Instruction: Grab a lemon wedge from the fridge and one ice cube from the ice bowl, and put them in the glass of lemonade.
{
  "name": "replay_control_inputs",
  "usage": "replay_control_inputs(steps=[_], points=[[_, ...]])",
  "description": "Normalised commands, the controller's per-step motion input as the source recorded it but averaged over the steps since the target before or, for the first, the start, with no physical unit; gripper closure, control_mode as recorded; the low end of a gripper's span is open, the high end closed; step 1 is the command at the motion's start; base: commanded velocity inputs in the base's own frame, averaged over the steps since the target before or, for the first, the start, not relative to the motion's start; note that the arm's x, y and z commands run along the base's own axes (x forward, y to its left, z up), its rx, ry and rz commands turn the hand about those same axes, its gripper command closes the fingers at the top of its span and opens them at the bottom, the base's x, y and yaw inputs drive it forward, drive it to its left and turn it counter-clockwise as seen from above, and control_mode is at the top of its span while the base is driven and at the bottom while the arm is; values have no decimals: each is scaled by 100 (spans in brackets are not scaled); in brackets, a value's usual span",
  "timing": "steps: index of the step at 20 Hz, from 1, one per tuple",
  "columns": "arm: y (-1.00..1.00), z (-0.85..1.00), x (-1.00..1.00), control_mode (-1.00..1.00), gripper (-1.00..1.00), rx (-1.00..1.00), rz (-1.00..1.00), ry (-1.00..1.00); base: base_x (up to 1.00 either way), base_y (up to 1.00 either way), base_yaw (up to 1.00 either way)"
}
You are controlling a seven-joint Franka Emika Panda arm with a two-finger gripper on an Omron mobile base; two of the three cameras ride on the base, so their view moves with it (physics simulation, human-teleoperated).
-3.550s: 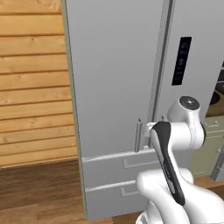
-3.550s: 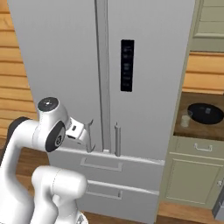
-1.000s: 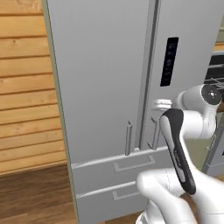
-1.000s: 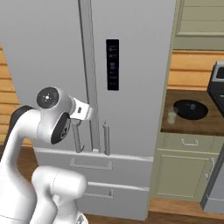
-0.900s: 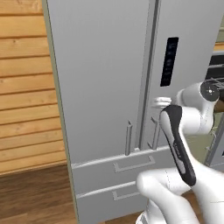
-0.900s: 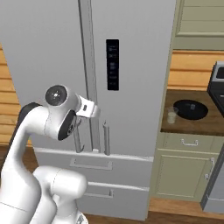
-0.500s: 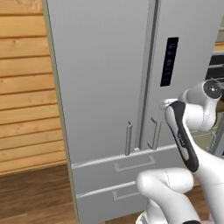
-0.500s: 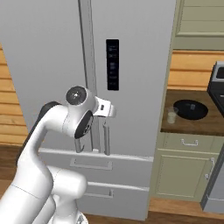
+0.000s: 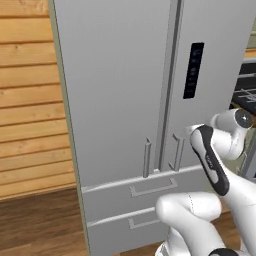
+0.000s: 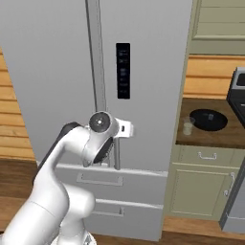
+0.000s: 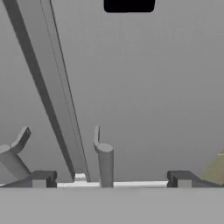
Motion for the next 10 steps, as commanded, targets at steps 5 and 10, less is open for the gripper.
replay_control_inputs(steps=[5,10], points=[[-21,-30,-25,-100,-100,8,22,-31,0,0,0],[0,0,-31,-100,-100,0,17,-34,0,0,0]])
